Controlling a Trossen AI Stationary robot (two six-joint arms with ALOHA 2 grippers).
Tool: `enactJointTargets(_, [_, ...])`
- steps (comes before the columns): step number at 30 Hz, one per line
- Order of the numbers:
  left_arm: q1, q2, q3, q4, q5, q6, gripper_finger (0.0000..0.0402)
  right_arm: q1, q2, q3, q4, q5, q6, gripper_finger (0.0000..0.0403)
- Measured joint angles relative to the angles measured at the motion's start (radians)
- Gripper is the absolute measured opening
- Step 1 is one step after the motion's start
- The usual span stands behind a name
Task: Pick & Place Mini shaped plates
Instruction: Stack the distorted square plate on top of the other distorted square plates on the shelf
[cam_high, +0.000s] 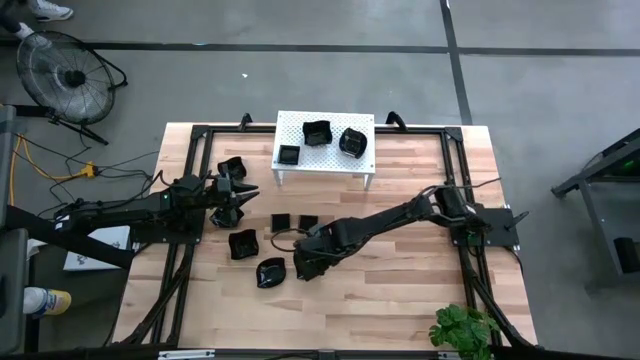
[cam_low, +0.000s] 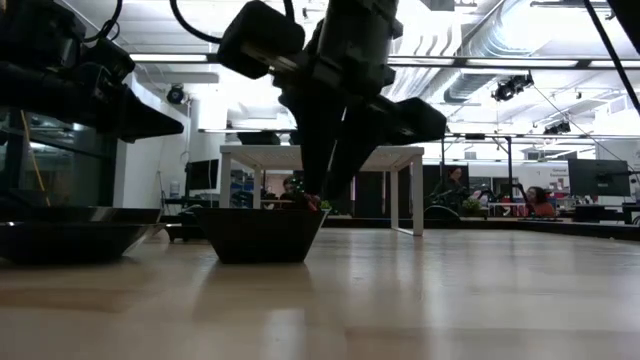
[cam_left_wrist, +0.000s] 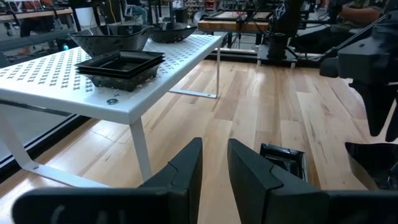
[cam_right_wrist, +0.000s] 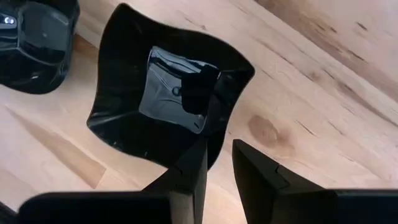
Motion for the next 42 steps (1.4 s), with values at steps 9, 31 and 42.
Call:
enactJointTargets(9, [0.000, 0.000, 0.000, 0.000, 0.000, 0.000, 0.0073, -0.006, 0.001, 0.000, 0.001, 0.016, -0.033, 0.0081])
enactJointTargets(31, [0.000, 0.000, 0.000, 0.000, 0.000, 0.000, 0.0073, -0.032, 0.038, 0.000, 0.012, 0.009, -0.074, 0.0200])
enactJointTargets(42, [0.000, 0.000, 0.000, 0.000, 0.000, 0.000, 0.0073, -0.033, 0.049, 0.000, 0.027, -0.014, -0.100, 0.0151])
